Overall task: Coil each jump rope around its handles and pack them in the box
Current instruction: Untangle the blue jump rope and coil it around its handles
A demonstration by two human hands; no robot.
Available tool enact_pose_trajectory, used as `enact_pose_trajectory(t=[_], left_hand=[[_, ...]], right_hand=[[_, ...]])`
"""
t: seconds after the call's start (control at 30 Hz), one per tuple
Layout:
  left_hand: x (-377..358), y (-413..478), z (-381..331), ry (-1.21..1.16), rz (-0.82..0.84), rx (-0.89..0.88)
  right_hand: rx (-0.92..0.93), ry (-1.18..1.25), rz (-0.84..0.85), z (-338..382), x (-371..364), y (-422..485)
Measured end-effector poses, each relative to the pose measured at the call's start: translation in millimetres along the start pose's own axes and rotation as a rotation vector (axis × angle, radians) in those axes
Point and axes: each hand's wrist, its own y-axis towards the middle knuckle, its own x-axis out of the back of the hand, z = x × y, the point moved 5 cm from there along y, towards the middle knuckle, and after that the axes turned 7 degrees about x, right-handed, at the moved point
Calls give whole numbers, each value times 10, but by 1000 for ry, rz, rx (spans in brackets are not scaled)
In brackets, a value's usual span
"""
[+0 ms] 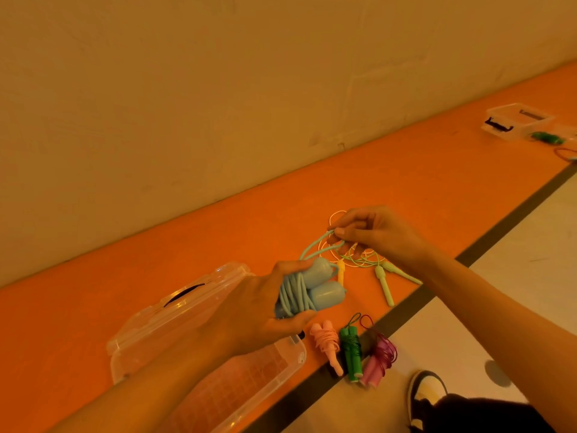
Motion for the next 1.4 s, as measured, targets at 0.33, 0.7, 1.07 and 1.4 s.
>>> enact_pose_trajectory(t=[0.33, 0.7, 1.07, 1.4], left_hand=[[72, 29, 136, -126, -82, 76], [38, 34, 104, -110, -69, 44], [-38, 11, 73, -41, -10, -31], [-118, 4, -96, 48, 56, -196]], right_hand=[[63, 149, -101, -144, -366, -158], [40, 214, -120, -107, -382, -179], [78, 87, -256, -77, -110, -86], [155, -167, -119, -128, -66, 44]])
